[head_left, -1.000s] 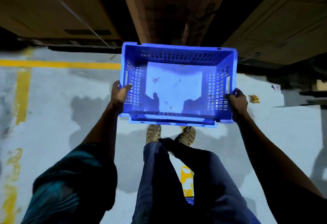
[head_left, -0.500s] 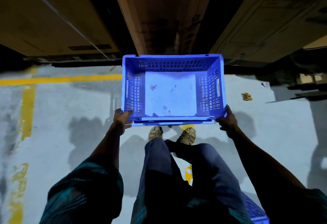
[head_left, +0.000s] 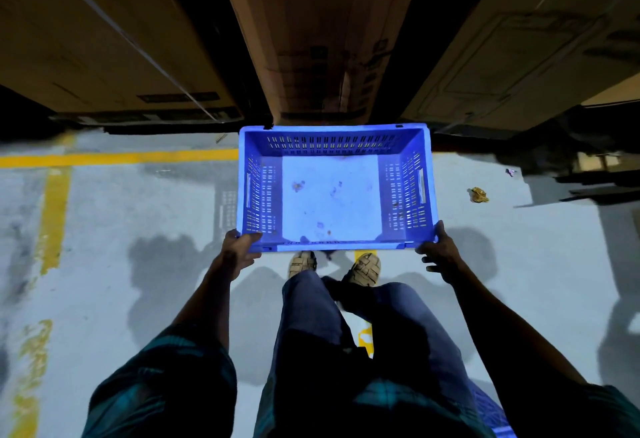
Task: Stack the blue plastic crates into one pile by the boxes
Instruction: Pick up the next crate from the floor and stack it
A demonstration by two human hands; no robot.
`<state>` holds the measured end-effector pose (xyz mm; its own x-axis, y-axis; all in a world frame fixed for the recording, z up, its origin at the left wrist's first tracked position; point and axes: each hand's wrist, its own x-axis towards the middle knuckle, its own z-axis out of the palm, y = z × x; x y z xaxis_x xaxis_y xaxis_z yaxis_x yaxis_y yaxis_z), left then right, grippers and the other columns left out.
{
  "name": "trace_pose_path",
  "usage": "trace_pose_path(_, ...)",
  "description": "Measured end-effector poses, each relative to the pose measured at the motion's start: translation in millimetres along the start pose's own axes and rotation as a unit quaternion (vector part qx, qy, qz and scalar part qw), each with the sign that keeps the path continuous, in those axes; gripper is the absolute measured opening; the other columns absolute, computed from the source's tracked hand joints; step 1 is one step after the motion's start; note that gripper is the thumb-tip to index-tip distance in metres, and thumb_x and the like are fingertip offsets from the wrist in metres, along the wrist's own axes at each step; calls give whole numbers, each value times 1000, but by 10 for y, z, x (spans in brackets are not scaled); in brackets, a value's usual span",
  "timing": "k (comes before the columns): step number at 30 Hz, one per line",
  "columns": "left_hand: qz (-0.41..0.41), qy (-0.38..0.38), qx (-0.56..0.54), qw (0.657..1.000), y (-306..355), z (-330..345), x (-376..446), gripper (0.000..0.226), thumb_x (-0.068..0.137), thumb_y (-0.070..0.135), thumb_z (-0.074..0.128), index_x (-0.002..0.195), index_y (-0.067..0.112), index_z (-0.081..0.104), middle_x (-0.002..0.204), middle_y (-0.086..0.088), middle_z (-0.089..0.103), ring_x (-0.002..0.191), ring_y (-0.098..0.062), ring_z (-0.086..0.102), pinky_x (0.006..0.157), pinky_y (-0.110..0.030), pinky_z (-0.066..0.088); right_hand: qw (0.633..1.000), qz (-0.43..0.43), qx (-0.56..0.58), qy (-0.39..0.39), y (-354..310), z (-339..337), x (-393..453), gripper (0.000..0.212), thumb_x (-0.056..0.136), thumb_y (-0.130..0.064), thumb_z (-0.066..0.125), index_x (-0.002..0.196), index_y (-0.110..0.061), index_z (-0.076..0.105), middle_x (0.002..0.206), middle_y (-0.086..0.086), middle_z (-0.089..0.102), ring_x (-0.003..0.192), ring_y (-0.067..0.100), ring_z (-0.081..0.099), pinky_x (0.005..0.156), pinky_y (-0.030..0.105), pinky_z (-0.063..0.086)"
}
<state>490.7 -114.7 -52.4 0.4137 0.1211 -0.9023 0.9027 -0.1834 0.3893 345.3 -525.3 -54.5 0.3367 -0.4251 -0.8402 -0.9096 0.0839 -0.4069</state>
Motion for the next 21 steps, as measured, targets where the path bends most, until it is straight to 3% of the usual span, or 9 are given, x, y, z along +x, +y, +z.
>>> trace_pose_path(5, -1, -19, 8, 1000, -30, 0, 18, 39, 90, 23, 68, 116, 19, 40, 123, -9, 60, 110, -41, 60, 101, -47, 41, 1000, 10, 16, -7, -26, 56, 1, 100, 87, -11, 64, 155, -47, 1, 108, 12, 60, 84, 26, 52, 71, 38, 45)
trace_pose_path(10, 4, -29, 8, 1000, -40, 28, 16, 55, 89, 27, 69, 132, 17, 36, 129, -5, 53, 116, -36, 52, 96, -45, 41, 999, 31, 8, -13, -36, 71, -62, 102, 80, -20, 68, 155, -46, 2, 103, 10, 60, 85, 24, 51, 72, 37, 45)
trace_pose_path(14, 2, 15, 19, 1000, -42, 142, -92, 54, 79, 32, 73, 116, 18, 36, 112, -8, 52, 78, -24, 55, 62, -32, 45, 999, 17, 1, -34, -7, 101, -228, 74, 74, -23, 70, 143, -22, 42, 108, 13, 62, 81, 21, 53, 70, 35, 44)
trace_pose_path(16, 5, 26, 47, 999, -77, 234, -114, 55, 66, 42, 70, 108, 18, 42, 107, -9, 51, 67, -20, 51, 57, -25, 43, 999, 8, 8, -33, 18, 105, -406, 57, 86, -17, 69, 139, -17, 48, 111, 8, 59, 78, 19, 54, 67, 32, 43)
trace_pose_path(18, 19, 2, 73, 997, -127, 319, -202, 56, 70, 42, 70, 113, 14, 47, 109, -10, 50, 72, -22, 51, 60, -27, 43, 999, -9, 36, -11, 88, 121, -625, 59, 91, -13, 65, 146, -19, 43, 122, 5, 55, 77, 19, 57, 65, 31, 44)
trace_pose_path(21, 46, -49, 115, 991, -80, 410, -605, 56, 91, 31, 67, 137, 11, 44, 117, -10, 56, 96, -28, 56, 75, -35, 44, 996, -24, 88, 19, 138, 170, -1019, 63, 93, -13, 64, 151, -20, 38, 131, 9, 55, 85, 23, 60, 71, 34, 46)
